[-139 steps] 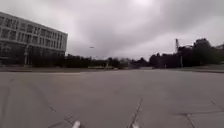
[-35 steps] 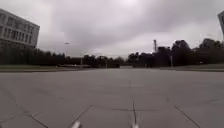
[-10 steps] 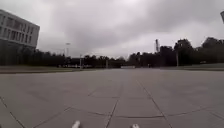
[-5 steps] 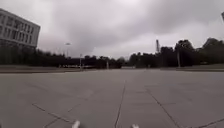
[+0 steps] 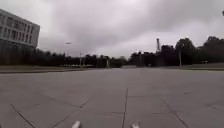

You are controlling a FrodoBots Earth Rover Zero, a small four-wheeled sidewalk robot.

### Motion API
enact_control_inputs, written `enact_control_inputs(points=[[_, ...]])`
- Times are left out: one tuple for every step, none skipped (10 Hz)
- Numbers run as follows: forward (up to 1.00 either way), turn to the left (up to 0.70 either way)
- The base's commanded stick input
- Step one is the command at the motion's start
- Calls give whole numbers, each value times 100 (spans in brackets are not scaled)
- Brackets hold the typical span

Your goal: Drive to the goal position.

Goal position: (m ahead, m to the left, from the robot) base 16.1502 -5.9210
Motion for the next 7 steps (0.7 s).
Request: enact_control_inputs(points=[[70, 0], [70, 0], [70, 0], [70, 0], [70, 0], [70, 0], [70, 0]])
